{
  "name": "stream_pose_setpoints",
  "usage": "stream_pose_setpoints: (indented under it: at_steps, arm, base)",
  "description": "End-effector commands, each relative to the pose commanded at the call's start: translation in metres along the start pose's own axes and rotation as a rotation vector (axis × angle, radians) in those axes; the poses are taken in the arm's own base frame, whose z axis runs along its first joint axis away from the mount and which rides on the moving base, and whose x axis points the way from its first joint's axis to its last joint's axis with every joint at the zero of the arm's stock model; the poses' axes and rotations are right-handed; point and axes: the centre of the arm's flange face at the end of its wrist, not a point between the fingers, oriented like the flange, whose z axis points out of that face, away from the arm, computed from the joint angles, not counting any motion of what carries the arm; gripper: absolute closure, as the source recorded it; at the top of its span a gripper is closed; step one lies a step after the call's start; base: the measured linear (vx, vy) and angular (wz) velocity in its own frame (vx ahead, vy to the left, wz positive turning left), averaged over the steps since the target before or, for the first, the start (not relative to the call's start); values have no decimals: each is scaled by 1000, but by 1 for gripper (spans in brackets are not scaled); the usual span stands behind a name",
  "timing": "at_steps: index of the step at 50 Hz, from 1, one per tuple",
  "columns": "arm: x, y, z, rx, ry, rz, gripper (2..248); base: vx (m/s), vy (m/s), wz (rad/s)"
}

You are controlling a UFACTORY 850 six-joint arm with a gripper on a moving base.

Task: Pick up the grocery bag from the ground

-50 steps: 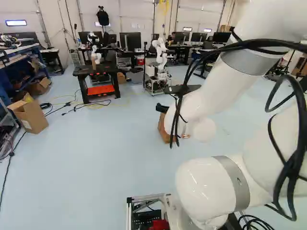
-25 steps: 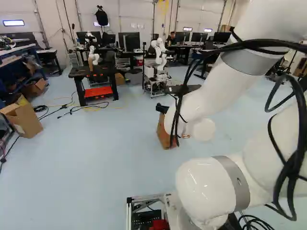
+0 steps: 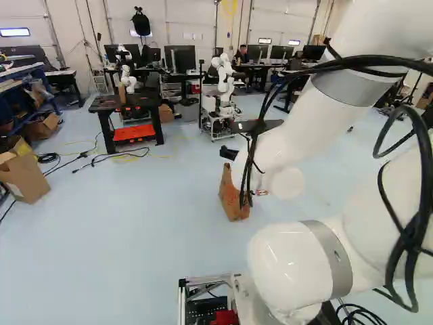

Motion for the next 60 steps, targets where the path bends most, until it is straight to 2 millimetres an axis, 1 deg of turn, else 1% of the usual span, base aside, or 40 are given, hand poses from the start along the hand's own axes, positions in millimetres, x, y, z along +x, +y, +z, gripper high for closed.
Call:
stream_pose_setpoints:
  at_steps: [58,59,60]
  arm:
    - [0,0,0,0,0,0,3]
    - [4,2,8,-6,-5,2,3]
    - [5,2,10,-8,-5,3,3]
  base:
    - [220,-80,-1]
    - [196,-74,1]
    - [163,-56,-1]
